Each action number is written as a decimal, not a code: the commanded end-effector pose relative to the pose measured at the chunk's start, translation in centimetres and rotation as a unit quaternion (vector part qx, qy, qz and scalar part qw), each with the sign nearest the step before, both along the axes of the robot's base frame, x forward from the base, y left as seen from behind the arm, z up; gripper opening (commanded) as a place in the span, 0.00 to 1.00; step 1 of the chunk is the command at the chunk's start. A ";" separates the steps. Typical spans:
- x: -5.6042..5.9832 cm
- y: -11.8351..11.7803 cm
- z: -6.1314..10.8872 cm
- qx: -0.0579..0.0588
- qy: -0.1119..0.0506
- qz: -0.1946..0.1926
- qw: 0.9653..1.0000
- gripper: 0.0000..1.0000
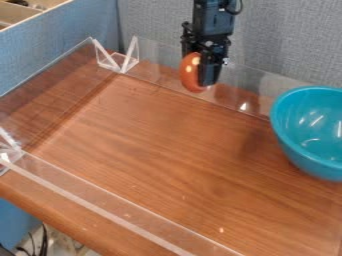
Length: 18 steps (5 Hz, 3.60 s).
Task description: Put the mushroom in the blue bowl
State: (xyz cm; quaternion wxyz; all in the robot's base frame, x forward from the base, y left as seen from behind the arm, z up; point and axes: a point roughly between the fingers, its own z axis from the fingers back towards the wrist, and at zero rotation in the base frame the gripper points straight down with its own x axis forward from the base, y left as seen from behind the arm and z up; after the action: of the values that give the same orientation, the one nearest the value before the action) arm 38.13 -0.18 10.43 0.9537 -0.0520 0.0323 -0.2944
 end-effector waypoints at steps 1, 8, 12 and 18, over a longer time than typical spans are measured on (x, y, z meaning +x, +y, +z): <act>-0.3 -0.3 3.7 0.006 -0.057 0.036 0.998 0.00; 1.7 -13.7 1.7 -0.008 -0.101 -0.153 0.983 0.00; 2.5 -16.9 -2.1 -0.018 -0.105 -0.180 0.978 1.00; 0.0 -13.0 2.9 -0.033 -0.136 -0.180 0.974 1.00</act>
State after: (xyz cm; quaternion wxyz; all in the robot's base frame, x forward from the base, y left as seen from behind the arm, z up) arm 37.68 -13.70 9.08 0.8794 -0.0494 -0.0448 -0.4714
